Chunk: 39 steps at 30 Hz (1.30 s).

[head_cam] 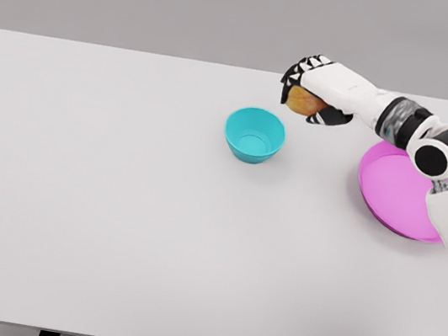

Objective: Put the apple from the pink plate into the blue bowl with your right arm

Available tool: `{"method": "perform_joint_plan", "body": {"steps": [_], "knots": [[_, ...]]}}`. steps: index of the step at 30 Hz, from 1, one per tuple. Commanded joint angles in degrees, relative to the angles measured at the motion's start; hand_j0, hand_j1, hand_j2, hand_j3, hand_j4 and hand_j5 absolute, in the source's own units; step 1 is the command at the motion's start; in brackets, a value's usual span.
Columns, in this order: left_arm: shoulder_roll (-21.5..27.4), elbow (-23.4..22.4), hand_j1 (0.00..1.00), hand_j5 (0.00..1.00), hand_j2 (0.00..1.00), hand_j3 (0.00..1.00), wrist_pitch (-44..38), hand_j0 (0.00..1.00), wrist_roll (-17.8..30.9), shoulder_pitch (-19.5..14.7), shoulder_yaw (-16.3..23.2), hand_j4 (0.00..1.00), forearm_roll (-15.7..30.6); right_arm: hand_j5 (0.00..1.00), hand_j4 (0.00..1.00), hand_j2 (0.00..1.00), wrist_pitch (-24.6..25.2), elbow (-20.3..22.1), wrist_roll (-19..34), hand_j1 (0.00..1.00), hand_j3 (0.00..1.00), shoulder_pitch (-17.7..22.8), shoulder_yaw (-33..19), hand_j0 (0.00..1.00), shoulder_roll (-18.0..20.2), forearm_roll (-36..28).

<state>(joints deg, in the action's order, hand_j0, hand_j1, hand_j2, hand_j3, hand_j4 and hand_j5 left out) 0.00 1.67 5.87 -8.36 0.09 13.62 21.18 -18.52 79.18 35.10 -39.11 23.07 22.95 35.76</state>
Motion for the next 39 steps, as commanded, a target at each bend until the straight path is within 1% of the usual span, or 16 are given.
{"method": "perform_joint_plan", "body": {"steps": [1,7,8,9,11,29,32,35,37,39], "knots": [[0.0,0.0,1.0,1.0,1.0,1.0,0.0,1.0,0.0,0.0,0.0,1.0,0.0,0.47,0.47,0.47,0.3,-0.8,-0.1,0.47,0.47,0.0,0.8,0.47,-1.3,0.6],[0.0,0.0,1.0,1.0,1.0,1.0,0.0,1.0,0.0,0.0,0.0,1.0,0.0,0.47,0.47,0.47,1.3,-0.9,-0.1,0.47,0.47,-0.4,2.9,0.47,-4.2,1.2],[0.0,0.0,1.0,1.0,1.0,1.0,0.0,1.0,0.0,0.0,0.0,1.0,0.0,0.47,0.47,0.47,1.4,-1.0,-0.1,0.47,0.47,-0.4,3.0,0.47,-4.8,2.9],[0.0,0.0,1.0,1.0,1.0,1.0,0.0,1.0,0.0,0.0,0.0,1.0,0.0,0.47,0.47,0.47,1.4,-1.3,-0.1,0.47,0.47,-0.4,3.0,0.47,-5.8,3.4],[0.0,0.0,1.0,1.0,1.0,1.0,0.0,1.0,0.0,0.0,0.0,1.0,0.0,0.47,0.47,0.47,1.2,-2.3,-0.1,0.47,0.47,-0.4,3.1,0.47,-6.5,3.4],[0.0,0.0,1.0,1.0,1.0,1.0,0.0,1.0,0.0,0.0,0.0,1.0,0.0,0.48,0.48,0.48,1.2,-2.1,-0.1,0.48,0.48,-0.4,3.1,0.48,-7.0,3.5],[0.0,0.0,1.0,1.0,1.0,1.0,0.0,1.0,0.0,0.0,0.0,1.0,0.0,0.48,0.48,0.48,1.3,-1.9,-0.1,0.48,0.48,-0.4,4.2,0.48,-7.1,3.5],[0.0,0.0,1.0,1.0,1.0,1.0,0.0,1.0,0.0,0.0,0.0,1.0,0.0,0.48,0.48,0.48,1.3,-0.8,-0.1,0.48,0.48,0.3,4.2,0.48,-7.0,3.5],[0.0,0.0,1.0,1.0,1.0,1.0,0.0,1.0,0.0,0.0,0.0,1.0,0.0,0.48,0.48,0.48,1.4,0.9,-0.1,0.48,0.48,0.5,4.2,0.48,-7.0,3.5],[0.0,0.0,1.0,1.0,1.0,1.0,0.0,1.0,0.0,0.0,0.0,1.0,0.0,0.49,0.49,0.49,1.5,1.2,-0.1,0.49,0.49,0.5,4.1,0.49,-6.9,3.5]]}}
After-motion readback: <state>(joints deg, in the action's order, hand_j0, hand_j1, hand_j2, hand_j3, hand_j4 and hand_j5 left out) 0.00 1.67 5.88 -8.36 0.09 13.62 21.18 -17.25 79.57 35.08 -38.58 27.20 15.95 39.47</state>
